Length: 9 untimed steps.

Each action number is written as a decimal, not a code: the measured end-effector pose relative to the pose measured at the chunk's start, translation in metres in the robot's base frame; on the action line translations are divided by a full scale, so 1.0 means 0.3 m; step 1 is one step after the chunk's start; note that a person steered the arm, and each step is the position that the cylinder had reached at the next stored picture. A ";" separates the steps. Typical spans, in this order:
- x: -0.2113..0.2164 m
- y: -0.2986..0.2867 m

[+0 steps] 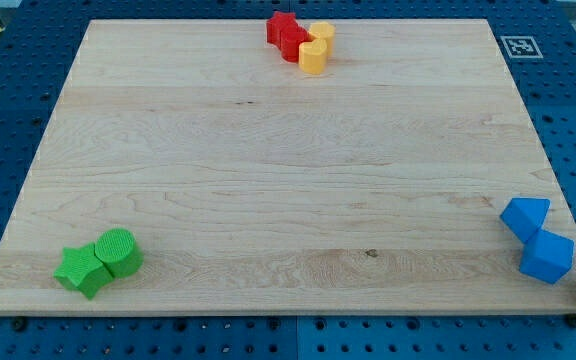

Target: Push the blue cube bottom left of the yellow heart

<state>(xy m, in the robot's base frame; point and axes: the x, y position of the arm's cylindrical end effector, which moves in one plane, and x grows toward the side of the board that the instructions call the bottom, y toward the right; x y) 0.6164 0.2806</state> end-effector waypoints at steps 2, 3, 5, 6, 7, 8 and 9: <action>-0.073 -0.044; -0.133 -0.059; -0.159 -0.274; -0.159 -0.323; -0.150 -0.323; -0.068 -0.322; 0.006 -0.322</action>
<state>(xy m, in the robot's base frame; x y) 0.6181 0.1840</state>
